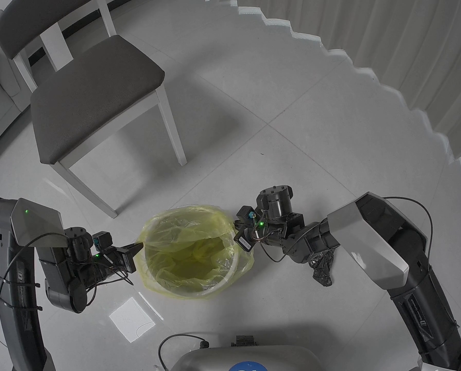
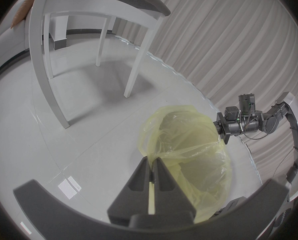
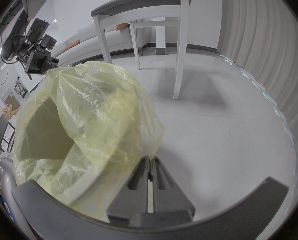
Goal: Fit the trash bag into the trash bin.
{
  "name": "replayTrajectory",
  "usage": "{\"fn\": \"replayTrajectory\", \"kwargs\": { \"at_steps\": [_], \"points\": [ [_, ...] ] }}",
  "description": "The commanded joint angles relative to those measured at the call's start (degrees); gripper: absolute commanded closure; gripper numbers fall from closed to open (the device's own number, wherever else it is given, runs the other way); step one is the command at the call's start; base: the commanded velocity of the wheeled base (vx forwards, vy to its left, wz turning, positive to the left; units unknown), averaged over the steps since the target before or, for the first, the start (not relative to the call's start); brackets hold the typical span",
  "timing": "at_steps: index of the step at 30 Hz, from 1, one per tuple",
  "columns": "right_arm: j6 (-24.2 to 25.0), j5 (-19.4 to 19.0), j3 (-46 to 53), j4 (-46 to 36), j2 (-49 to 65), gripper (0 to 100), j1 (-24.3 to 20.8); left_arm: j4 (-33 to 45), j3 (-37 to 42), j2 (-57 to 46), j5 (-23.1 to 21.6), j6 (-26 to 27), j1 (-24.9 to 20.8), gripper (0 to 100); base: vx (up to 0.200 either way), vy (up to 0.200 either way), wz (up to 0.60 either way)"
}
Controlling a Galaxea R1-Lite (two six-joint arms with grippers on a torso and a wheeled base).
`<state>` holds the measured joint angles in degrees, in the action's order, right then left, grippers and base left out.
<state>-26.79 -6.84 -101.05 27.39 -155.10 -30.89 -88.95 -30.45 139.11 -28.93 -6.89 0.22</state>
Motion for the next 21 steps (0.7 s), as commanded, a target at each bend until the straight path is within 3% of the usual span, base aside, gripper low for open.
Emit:
{"fn": "replayTrajectory", "kwargs": {
  "at_steps": [1,21],
  "points": [
    [-0.01,-0.02,-0.29,0.03,-0.38,100,0.66,-1.05,-1.89,2.4,0.01,-0.14,0.92,100,0.0,0.0,0.0],
    [0.34,-0.1,-2.93,0.03,-0.55,100,3.91,-1.05,-7.34,3.01,0.8,-6.38,-0.75,100,0.0,0.0,0.0]
  ]
}}
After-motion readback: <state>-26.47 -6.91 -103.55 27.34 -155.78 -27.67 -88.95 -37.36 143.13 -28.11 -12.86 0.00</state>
